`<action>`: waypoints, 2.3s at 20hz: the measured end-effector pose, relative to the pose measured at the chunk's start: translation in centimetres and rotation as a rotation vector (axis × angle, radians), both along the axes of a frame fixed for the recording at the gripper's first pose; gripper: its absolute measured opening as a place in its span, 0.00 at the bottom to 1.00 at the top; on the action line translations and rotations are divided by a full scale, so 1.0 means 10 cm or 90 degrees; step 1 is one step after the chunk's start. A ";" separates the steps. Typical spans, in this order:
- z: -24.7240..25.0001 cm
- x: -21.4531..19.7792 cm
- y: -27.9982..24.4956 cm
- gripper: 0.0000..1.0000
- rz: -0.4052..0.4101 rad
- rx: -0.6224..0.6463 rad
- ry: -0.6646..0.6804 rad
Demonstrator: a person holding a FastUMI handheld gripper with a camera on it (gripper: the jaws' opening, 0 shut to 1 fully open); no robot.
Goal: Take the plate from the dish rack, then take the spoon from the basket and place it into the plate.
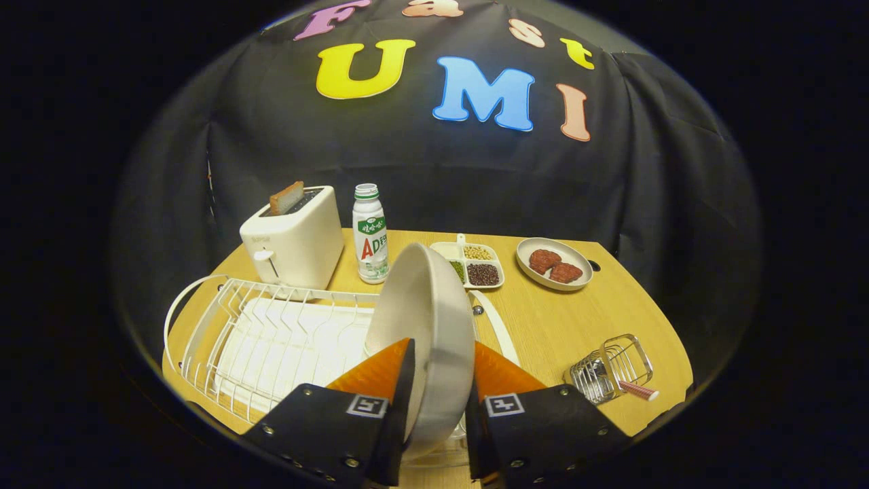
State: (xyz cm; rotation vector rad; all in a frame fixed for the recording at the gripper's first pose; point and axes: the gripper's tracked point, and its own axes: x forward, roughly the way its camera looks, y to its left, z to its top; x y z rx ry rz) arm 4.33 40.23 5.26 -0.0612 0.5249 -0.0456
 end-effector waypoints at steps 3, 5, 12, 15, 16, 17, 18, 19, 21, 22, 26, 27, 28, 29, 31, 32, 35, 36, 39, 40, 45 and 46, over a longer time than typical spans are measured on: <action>0.07 -0.09 0.02 0.36 -0.014 -0.010 0.008; 0.02 -0.01 0.04 0.31 -0.027 -0.017 0.020; 0.33 0.03 0.26 0.26 -0.052 -0.145 0.014; 0.50 0.00 0.30 0.26 -0.055 -0.208 0.010; 0.57 -0.02 0.29 0.26 -0.055 -0.226 0.002; 0.66 -0.05 0.28 0.26 -0.060 -0.236 -0.006; 0.73 -0.10 0.27 0.26 -0.064 -0.236 -0.013; 0.80 -0.15 0.26 0.26 -0.071 -0.233 -0.018; 0.91 -0.31 0.25 0.25 -0.080 -0.229 -0.025; 0.94 -0.40 0.24 0.26 -0.083 -0.227 -0.027; 0.94 -0.85 0.27 0.26 -0.070 -0.225 -0.023; 0.93 -0.96 0.30 0.25 -0.060 -0.223 -0.022; 0.91 -1.06 0.33 0.26 -0.050 -0.219 -0.021; 0.88 -1.17 0.36 0.25 -0.039 -0.215 -0.019; 0.82 -1.36 0.40 0.25 -0.016 -0.215 -0.018; 0.77 -1.45 0.41 0.25 -0.004 -0.212 -0.017; 0.58 -1.67 0.43 0.25 0.023 -0.175 -0.004; 0.50 -1.72 0.42 0.26 0.030 -0.155 0.002; 0.28 -1.87 0.32 0.25 0.029 -0.098 0.025; 0.20 -1.90 0.27 0.25 0.027 -0.082 0.035; -0.14 -1.99 0.02 0.26 0.007 -0.020 0.076; -0.21 -2.01 -0.02 0.26 0.003 -0.009 0.084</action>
